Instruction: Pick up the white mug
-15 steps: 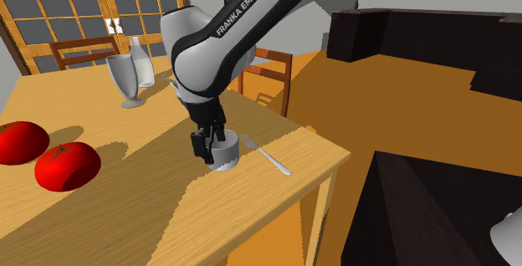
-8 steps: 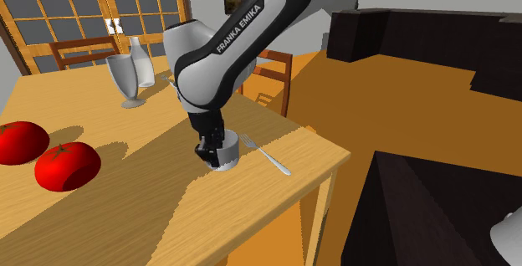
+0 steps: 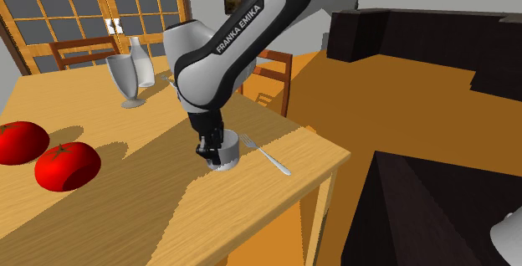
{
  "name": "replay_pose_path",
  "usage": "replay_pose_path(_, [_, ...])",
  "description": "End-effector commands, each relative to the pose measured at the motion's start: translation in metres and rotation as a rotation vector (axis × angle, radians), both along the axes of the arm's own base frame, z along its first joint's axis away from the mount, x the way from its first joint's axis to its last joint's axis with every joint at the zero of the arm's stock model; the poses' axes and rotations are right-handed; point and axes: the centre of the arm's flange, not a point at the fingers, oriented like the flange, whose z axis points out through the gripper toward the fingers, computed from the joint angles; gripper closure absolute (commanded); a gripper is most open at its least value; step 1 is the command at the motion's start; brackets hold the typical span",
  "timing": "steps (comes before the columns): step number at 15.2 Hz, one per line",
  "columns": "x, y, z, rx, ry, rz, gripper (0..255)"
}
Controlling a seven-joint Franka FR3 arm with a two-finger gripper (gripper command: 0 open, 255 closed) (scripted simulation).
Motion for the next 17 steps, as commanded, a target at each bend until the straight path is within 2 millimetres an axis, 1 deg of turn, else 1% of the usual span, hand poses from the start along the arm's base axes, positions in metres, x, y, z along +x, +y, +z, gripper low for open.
replay_pose_path(1, [0.000, 0.000, 0.005, 0.000, 0.000, 0.000, 255])
replay_pose_path(15, [0.000, 0.000, 0.079, 0.000, 0.000, 0.000, 255])
replay_pose_path(17, [0.000, 0.000, 0.080, 0.000, 0.000, 0.000, 255])
